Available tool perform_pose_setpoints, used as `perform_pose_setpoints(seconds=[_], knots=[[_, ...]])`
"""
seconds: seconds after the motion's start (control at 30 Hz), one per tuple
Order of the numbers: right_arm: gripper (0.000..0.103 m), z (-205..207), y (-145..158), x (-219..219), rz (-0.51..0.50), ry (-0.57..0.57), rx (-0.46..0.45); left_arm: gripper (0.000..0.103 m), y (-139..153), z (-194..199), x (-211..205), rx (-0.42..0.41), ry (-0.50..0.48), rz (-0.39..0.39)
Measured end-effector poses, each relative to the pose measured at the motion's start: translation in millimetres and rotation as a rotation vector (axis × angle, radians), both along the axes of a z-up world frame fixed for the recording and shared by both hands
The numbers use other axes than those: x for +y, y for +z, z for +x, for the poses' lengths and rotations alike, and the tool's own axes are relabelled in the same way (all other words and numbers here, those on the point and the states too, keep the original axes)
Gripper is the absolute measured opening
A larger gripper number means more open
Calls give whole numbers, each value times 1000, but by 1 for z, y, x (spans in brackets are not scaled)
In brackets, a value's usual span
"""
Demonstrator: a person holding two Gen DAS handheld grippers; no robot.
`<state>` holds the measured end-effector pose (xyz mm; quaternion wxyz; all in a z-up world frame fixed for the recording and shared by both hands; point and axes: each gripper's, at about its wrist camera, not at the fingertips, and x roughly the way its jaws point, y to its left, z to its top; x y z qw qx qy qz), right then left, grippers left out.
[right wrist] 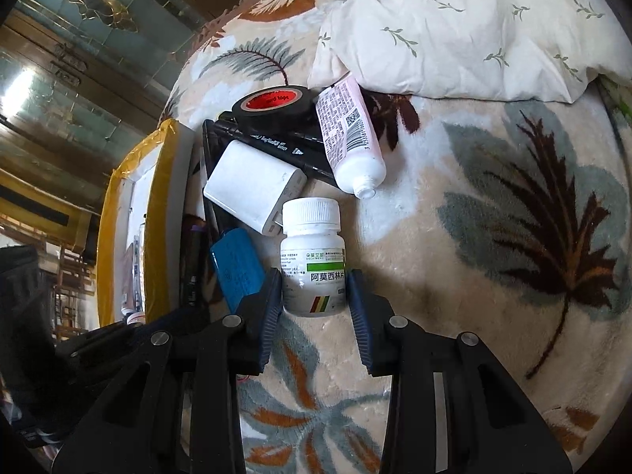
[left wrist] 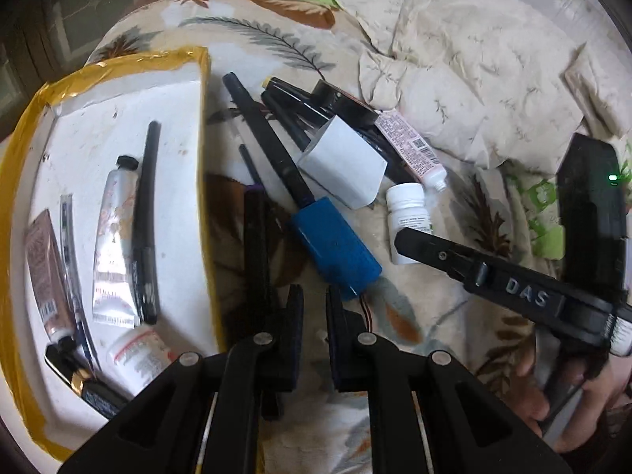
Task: Organize objects
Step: 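Grasp the white medicine bottle with the right tool while the left grasps the blue battery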
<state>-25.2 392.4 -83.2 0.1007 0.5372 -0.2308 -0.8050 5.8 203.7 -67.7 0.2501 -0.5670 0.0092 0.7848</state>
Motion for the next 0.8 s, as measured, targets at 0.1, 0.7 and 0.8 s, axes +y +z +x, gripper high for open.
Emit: perform_pose_setpoints(seconds=[0.1, 0.7, 0.8], knots=[[34, 1, -1, 2, -14, -2, -2, 22, -3, 3, -4, 8, 26, 2], [35, 2, 1, 18, -10, -6, -5, 57, -18, -32, 56, -17, 87, -90], [35, -1, -1, 17, -3, 3, -14, 49, -20, -30, 58, -12, 59, -122]])
